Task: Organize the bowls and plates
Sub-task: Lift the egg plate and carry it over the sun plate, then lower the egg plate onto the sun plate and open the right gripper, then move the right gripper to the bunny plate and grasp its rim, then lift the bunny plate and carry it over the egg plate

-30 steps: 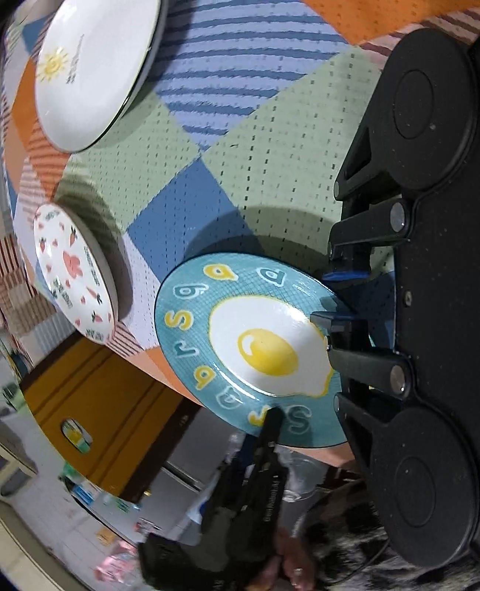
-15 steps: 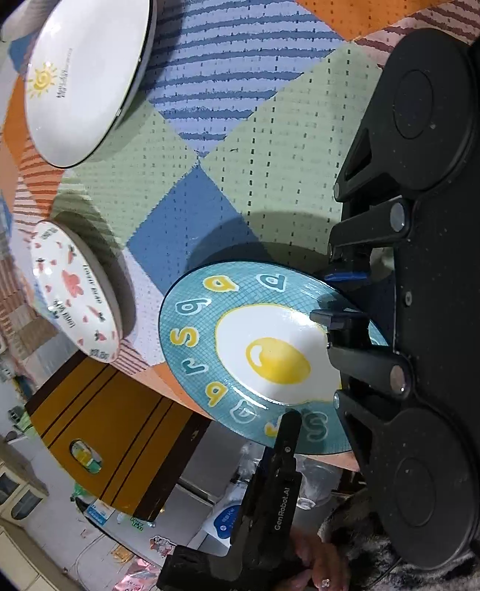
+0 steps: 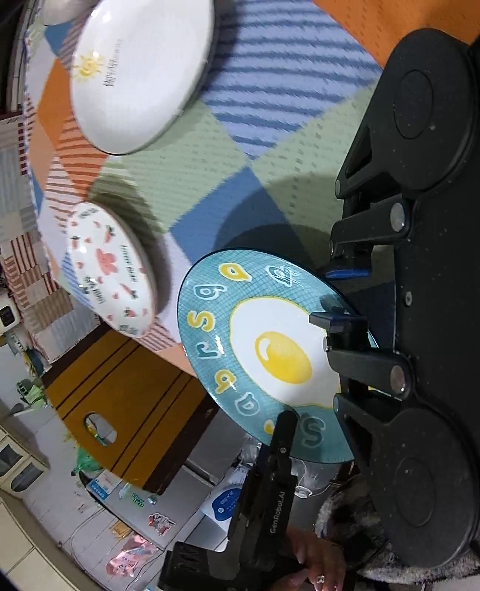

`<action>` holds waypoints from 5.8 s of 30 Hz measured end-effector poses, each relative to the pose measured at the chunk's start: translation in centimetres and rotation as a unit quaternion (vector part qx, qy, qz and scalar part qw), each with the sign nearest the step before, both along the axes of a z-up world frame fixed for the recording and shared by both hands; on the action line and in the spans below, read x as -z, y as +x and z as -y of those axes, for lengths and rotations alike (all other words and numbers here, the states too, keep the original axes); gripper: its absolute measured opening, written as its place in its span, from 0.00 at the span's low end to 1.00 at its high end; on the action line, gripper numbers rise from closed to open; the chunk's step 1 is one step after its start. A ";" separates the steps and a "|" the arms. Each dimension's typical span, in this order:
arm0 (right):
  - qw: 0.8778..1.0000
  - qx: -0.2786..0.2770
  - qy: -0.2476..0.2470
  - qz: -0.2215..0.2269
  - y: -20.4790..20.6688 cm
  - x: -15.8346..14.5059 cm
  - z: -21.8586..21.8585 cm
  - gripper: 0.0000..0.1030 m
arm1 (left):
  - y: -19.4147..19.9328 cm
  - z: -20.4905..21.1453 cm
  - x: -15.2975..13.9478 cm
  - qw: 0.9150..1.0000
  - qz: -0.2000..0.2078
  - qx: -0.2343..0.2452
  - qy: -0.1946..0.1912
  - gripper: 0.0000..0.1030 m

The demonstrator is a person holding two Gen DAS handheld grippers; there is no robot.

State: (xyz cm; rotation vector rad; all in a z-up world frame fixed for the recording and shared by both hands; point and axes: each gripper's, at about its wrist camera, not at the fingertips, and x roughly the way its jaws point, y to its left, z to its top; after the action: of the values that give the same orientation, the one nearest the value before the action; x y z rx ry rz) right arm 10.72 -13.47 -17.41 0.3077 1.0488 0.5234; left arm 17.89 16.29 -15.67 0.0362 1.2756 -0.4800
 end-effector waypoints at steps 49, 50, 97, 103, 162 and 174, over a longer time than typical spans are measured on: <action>0.989 0.131 -0.072 0.007 11.0 -1.5 19.9 0.21 | 13.3 22.3 2.5 0.997 0.021 0.049 -0.050 0.29; 0.989 0.132 -0.073 0.002 11.1 -1.3 19.9 0.21 | 13.3 22.4 2.6 0.997 0.019 0.050 -0.050 0.29; 0.959 0.158 -0.209 0.113 5.8 -9.8 11.7 0.33 | 7.7 19.2 -8.8 0.991 0.107 0.076 0.009 0.33; 0.964 0.122 -0.199 0.129 4.0 -12.2 9.5 0.35 | 6.2 16.9 -11.2 0.989 0.133 0.060 0.013 0.40; 0.991 0.056 -0.101 0.068 24.6 1.7 0.1 0.13 | 15.3 -0.7 6.4 0.965 0.142 -0.199 -0.095 0.35; 0.992 -0.031 -0.113 0.039 26.0 2.5 -1.1 0.29 | 16.2 -0.9 7.4 0.967 0.077 -0.206 -0.128 0.16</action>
State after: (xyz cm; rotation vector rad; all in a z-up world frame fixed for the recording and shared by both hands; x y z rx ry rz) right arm 36.70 -12.41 -19.96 0.0555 1.0325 0.4634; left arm 34.13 17.18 -23.07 -0.3967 1.0251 -0.2715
